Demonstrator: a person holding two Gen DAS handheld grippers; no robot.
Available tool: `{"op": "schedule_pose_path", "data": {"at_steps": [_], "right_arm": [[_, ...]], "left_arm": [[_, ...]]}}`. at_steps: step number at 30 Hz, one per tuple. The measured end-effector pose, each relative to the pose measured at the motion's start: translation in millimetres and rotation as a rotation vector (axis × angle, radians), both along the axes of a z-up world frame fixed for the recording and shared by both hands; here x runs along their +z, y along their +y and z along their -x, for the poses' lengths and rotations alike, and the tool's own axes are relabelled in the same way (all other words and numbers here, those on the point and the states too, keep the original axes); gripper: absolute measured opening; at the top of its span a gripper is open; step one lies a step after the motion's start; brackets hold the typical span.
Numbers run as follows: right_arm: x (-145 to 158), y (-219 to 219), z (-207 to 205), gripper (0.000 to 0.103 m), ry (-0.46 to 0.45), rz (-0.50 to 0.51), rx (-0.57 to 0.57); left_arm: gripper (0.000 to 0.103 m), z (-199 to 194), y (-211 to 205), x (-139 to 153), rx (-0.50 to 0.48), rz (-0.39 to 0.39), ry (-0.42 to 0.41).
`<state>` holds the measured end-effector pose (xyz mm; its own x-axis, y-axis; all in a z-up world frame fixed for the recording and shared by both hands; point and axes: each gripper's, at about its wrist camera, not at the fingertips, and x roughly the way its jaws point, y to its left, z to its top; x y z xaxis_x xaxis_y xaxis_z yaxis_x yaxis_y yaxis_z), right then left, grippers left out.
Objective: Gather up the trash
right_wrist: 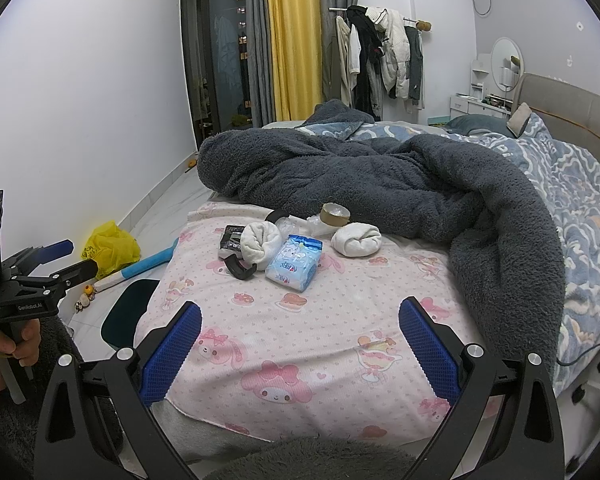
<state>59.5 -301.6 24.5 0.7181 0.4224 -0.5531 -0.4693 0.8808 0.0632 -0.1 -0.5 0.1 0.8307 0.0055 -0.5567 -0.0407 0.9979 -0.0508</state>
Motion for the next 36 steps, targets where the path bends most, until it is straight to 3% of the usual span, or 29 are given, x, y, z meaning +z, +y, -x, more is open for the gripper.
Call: {"op": "schedule_pose_path", "data": {"at_steps": [28, 36], "right_arm": [[-0.4, 1.0, 0.9, 0.1, 0.0, -0.002, -0.001], [0.4, -1.4, -3.3, 0.1, 0.018, 0.064, -0.023]], "left_arm": [[0.1, 0.0, -0.3, 0.2, -0.003, -0.001, 0.001], [0.1, 0.4, -4.5, -2.3, -0.032, 0.001, 0.013]]}}
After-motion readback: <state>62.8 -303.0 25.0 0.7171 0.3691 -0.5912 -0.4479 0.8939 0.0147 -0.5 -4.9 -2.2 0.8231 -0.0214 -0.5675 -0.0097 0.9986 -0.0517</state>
